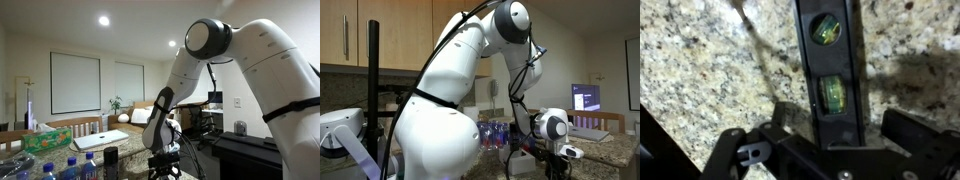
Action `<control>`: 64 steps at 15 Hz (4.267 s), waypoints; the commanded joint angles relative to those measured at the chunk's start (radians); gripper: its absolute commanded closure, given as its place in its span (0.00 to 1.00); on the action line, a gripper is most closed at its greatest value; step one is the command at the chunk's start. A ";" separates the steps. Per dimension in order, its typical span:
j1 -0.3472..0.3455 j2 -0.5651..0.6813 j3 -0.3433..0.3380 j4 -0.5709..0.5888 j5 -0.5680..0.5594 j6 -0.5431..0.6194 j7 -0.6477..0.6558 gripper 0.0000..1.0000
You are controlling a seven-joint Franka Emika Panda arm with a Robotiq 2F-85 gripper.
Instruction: Put the black bottle on the white box, place the tape over the bottle, put the black object on top of the black bottle
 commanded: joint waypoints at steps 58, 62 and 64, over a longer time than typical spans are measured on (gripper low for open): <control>0.005 -0.543 0.135 0.188 0.029 -0.641 -0.326 0.83; 0.011 -0.549 0.180 0.237 0.052 -0.698 -0.332 0.58; 0.018 -0.526 0.187 0.252 0.048 -0.702 -0.329 0.58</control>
